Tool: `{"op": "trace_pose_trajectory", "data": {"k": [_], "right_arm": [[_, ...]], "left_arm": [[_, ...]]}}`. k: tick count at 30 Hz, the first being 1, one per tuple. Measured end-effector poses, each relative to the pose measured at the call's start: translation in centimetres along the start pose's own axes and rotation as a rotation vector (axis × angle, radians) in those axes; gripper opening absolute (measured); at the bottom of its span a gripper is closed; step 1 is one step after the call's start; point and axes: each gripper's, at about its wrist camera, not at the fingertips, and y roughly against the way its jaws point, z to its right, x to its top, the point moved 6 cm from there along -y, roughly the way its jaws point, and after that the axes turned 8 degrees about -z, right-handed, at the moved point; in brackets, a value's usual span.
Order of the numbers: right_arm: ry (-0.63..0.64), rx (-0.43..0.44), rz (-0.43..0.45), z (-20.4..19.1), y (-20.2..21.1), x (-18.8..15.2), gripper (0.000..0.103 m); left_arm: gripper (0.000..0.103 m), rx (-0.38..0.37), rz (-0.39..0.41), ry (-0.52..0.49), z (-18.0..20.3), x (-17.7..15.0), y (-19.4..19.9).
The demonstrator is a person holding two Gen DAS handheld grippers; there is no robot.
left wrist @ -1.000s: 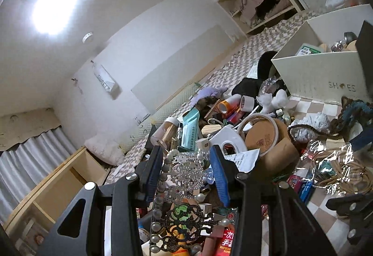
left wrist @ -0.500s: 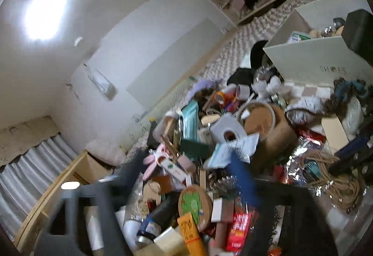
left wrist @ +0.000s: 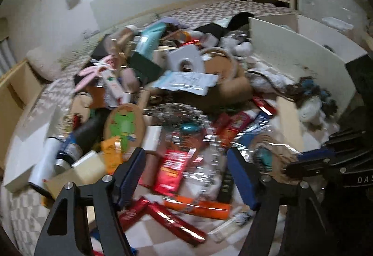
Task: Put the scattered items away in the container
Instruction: 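Close the right gripper on the clear bag of tan cord while the left gripper holds the tiara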
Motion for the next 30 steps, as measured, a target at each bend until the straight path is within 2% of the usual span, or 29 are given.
{"op": "trace_pose_trajectory", "data": {"k": [1, 2, 3, 4, 6, 9, 11, 13, 15, 18, 21, 26, 30], "right_arm": [[-0.017, 0.008, 0.008, 0.1, 0.2, -0.1, 0.024], [-0.033, 0.016, 0.016, 0.3, 0.4, -0.3, 0.047], [-0.045, 0.023, 0.024, 0.4, 0.7, -0.4, 0.059], [-0.053, 0.029, 0.033, 0.5, 1.0, -0.5, 0.066], [-0.066, 0.039, 0.047, 0.7, 1.5, -0.7, 0.066], [-0.080, 0.039, 0.052, 0.8, 1.9, -0.8, 0.066], [-0.088, 0.041, 0.045, 0.9, 1.9, -0.8, 0.066], [-0.103, 0.050, 0.038, 1.1, 1.9, -0.9, 0.066], [-0.116, 0.057, 0.028, 1.2, 1.8, -1.1, 0.066], [-0.120, 0.062, 0.017, 1.4, 1.7, -1.5, 0.066], [-0.122, 0.063, 0.007, 1.3, 1.4, -1.7, 0.066], [-0.119, 0.061, -0.019, 1.1, 0.6, -2.2, 0.066], [-0.137, 0.058, -0.052, 1.0, -0.3, -2.8, 0.066]], "left_arm": [[0.072, -0.011, 0.001, -0.011, 0.5, -0.1, 0.0], [0.072, -0.013, -0.002, -0.025, 0.9, 0.0, -0.1], [0.072, -0.015, -0.004, -0.040, 1.3, 0.0, -0.1], [0.069, -0.019, -0.010, -0.053, 1.6, 0.0, -0.4], [0.060, -0.037, -0.037, -0.075, 2.1, 0.0, -1.1], [0.051, -0.061, -0.088, -0.083, 2.2, -0.2, -2.3], [0.038, -0.072, -0.103, -0.066, 1.9, -0.3, -2.6], [0.021, -0.083, -0.119, -0.049, 1.7, -0.4, -2.9], [0.014, -0.094, -0.134, -0.032, 1.4, -0.5, -3.1], [0.011, -0.110, -0.157, -0.006, 1.0, -0.7, -3.5], [0.011, -0.125, -0.129, 0.029, 1.0, -0.6, -2.9], [0.010, -0.168, -0.027, 0.133, 0.6, 0.3, -1.2], [0.011, -0.173, 0.069, 0.177, 0.0, 1.1, 0.7]]}}
